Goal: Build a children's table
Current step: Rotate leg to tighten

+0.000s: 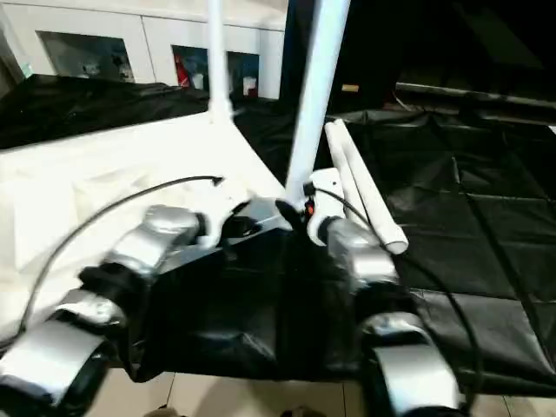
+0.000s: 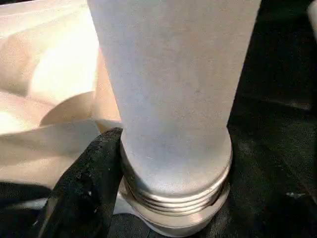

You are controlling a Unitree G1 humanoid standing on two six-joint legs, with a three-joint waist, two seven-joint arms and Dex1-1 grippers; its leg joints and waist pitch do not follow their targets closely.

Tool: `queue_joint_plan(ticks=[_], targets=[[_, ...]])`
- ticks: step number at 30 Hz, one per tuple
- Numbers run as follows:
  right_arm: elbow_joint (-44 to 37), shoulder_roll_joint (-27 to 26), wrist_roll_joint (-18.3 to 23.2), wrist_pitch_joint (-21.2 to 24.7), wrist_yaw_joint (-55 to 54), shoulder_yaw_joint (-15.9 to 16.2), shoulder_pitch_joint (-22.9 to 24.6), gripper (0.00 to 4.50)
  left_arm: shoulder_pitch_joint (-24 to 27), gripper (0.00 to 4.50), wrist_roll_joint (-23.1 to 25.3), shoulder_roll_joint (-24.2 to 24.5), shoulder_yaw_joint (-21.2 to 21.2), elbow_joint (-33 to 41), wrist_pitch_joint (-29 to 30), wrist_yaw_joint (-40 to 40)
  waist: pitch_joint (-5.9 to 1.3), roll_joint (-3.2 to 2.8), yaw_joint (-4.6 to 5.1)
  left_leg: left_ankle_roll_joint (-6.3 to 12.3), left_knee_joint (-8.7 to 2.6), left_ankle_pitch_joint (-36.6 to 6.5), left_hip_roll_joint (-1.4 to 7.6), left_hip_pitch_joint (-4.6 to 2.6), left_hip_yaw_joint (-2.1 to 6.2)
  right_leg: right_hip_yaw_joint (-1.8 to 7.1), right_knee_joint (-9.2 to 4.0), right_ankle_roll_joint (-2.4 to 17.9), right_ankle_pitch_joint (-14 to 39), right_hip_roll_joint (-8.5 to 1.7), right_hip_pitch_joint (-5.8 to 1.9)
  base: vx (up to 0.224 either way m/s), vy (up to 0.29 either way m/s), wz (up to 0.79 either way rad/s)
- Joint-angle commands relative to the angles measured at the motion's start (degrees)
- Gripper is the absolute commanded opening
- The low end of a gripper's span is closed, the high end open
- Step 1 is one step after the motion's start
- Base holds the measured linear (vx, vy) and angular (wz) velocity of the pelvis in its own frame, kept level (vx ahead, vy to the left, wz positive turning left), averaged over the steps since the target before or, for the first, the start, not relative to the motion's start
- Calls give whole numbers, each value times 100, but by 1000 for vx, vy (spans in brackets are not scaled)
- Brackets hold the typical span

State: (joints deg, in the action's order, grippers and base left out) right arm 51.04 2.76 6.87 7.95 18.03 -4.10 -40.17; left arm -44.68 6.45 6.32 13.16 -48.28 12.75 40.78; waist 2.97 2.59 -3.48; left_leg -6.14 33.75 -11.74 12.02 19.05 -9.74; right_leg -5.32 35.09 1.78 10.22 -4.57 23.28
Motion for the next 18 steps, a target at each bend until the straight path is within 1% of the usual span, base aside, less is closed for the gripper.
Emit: queue_joint_plan(ticks=[1,2,3,4,6,7,8,10,12,13,14,15,16,17,18], targets=[[241,-441,-11,-34,195,304,19,275,-42,0,-104,-298,-43,-38,-121,-127,-362,-3,-3,244,-388,-808,85,73,-11,305,-479,912,1618,-371,-325,0,0,0],[238,-464,-25,-90,238,313,14,275,-41,0,-90,-290,-28,-40,-142,-103,-362,-6,-1,256,-388,-817,85,70,-13,306,-479,926,1596,-370,-325,0,0,0],[231,-474,-18,-119,281,303,11,331,-42,0,-82,-274,-24,-48,-149,-91,-357,14,5,286,-389,-827,83,73,-16,306,-477,945,1559,-362,-329,0,0,0],[218,-449,-44,-164,339,303,10,345,-40,0,-76,-229,-18,-59,-184,-65,-357,8,0,307,-389,-817,84,72,-15,308,-473,956,1551,-367,-331,0,0,0],[193,-377,-116,-230,408,337,16,345,-40,0,-78,-152,-14,-78,-212,-17,-349,5,3,323,-393,-858,84,67,-17,307,-484,954,1601,-365,-324,0,0,0],[133,-216,-267,-396,513,453,54,365,-19,0,-67,-36,11,-70,-311,123,-349,23,1,339,-390,-881,82,74,-16,308,-491,930,1699,-376,-328,0,0,0],[86,-127,-341,-482,591,524,81,365,0,0,-69,20,20,-52,-365,210,-352,20,-4,339,-391,-861,81,79,-12,303,-493,920,1713,-378,-332,0,0,0],[-6,-1,-378,-509,812,604,129,365,23,0,-80,91,16,-30,-379,308,-351,15,6,353,-390,-816,81,85,-15,306,-485,919,1643,-371,-336,0,0,0],[-166,242,-379,-512,1303,699,222,365,100,0,-131,240,30,54,-601,645,-354,22,4,404,-387,-788,82,88,-15,309,-481,939,1572,-373,-346,0,0,0],[-197,292,-376,-509,1397,714,238,365,116,0,-144,269,30,75,-610,713,-356,34,-4,466,-377,-756,79,93,-23,315,-472,945,1487,-365,-353,0,0,0],[-394,649,-365,-506,1981,801,339,365,233,0,-227,484,51,219,-822,1197,-360,39,-15,498,-381,-667,92,100,-7,305,-460,983,1371,-370,-379,0,0,0],[-457,772,-351,-508,2159,811,365,365,279,0,-265,564,61,283,-823,1376,-360,42,5,533,-375,-652,93,114,-16,312,-443,1022,1311,-366,-375,0,0,0],[-531,883,-325,-500,2352,824,393,365,319,0,-285,643,80,337,-836,1526,-361,30,-8,548,-370,-654,94,104,-15,309,-444,1033,1288,-373,-371,0,0,0],[-567,944,-315,-504,2475,826,407,365,341,0,-297,691,90,363,-834,1616,-359,23,4,573,-375,-670,112,86,-21,315,-433,1119,1230,-371,-344,0,0,0],[-567,944,-315,-504,2475,826,407,365,341,0,-297,691,90,363,-834,1616,-359,23,4,573,-375,-670,112,86,-21,315,-433,1119,1230,-371,-344,0,0,0]])
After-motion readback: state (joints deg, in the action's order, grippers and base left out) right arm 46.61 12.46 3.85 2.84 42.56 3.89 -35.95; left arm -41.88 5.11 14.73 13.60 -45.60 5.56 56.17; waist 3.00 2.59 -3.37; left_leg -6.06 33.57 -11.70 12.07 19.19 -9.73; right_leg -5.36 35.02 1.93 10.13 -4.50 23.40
